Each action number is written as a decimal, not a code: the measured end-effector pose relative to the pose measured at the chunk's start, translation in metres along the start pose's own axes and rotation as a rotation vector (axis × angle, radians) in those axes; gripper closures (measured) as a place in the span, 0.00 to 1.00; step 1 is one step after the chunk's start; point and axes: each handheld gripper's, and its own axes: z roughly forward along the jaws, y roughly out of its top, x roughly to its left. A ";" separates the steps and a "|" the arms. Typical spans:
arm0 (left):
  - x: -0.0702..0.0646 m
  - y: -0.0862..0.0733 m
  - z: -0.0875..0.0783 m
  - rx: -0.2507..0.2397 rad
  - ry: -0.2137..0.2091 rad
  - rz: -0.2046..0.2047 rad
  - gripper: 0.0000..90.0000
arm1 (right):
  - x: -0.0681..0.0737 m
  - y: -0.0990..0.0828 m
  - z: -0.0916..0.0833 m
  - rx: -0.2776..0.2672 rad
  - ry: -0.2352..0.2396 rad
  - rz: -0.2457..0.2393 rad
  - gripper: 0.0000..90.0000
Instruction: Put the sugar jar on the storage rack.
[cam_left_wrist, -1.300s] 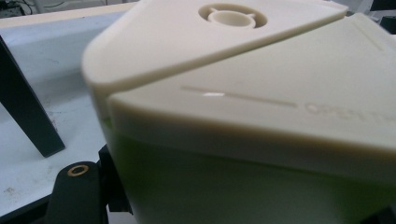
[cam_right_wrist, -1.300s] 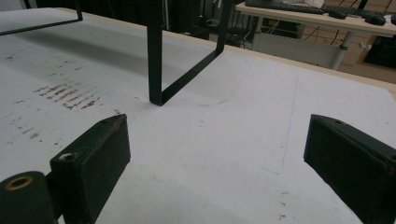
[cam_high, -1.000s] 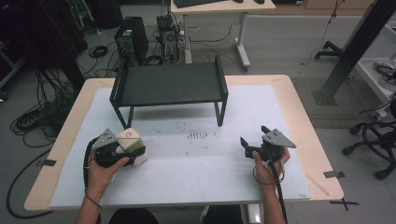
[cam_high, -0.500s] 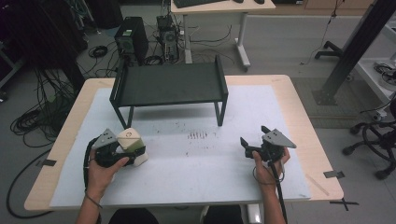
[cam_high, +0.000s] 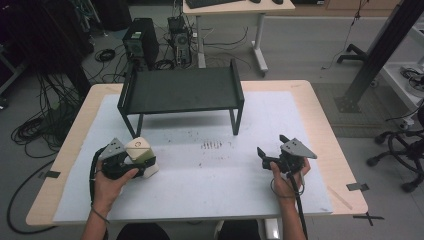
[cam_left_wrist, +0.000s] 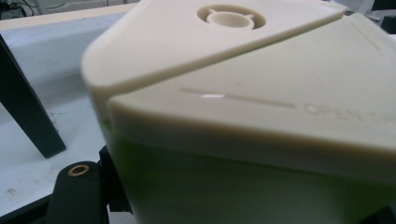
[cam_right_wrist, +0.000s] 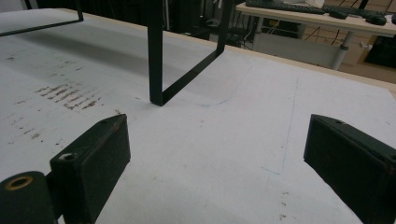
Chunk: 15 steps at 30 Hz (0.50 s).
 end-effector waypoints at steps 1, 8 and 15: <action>0.000 0.000 0.000 0.001 0.000 0.000 0.30 | 0.000 0.000 0.000 -0.001 0.000 -0.001 0.08; 0.000 0.000 0.000 0.001 0.003 0.000 0.30 | 0.000 0.000 0.000 -0.001 0.000 0.000 0.08; -0.001 0.001 0.000 0.005 0.005 0.003 0.30 | 0.000 0.000 0.000 -0.001 0.000 -0.001 0.08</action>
